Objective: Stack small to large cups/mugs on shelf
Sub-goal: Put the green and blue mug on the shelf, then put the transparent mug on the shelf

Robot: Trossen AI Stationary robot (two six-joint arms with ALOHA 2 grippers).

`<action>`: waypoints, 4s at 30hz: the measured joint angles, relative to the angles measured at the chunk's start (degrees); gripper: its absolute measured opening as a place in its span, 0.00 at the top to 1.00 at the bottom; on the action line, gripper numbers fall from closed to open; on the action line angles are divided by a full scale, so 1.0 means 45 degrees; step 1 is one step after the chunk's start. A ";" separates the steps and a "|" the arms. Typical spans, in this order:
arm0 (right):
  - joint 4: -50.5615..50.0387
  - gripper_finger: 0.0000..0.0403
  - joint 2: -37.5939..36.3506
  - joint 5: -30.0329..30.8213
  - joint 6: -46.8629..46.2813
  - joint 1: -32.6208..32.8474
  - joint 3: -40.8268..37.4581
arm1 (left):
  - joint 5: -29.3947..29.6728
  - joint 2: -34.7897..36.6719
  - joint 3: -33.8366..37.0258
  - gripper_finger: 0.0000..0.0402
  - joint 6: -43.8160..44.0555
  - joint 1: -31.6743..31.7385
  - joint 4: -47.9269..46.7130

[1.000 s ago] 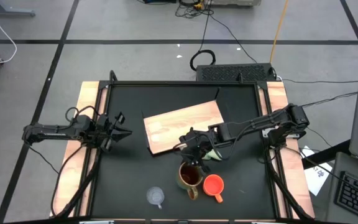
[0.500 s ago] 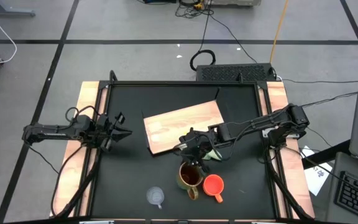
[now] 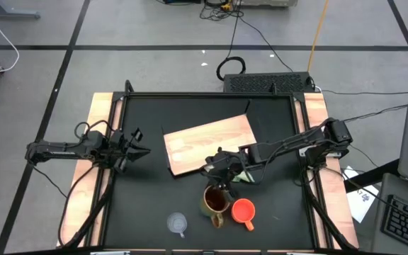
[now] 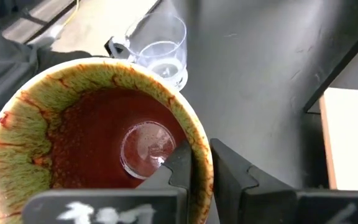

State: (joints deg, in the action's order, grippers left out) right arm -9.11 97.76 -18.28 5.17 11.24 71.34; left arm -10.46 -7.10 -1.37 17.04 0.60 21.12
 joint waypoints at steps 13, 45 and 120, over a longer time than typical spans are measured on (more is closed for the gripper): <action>0.0046 0.94 0.0140 0.0003 0.0231 0.0095 -0.0827 | 0.0000 0.0001 0.0000 0.92 -0.0005 0.0000 0.0019; -0.2242 0.73 0.1831 0.0057 0.0236 0.0292 0.0899 | -0.0002 -0.0004 0.0000 0.92 -0.0074 0.0000 -0.0484; 0.2647 1.00 -1.4025 0.5396 -0.1383 0.1834 -1.0505 | 0.2823 -0.7011 -0.3058 1.00 -0.0520 -0.6013 -0.2698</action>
State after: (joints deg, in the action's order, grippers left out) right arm 2.80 34.64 6.00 -1.05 19.50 24.06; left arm 2.25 -38.65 -15.13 14.70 -26.46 8.98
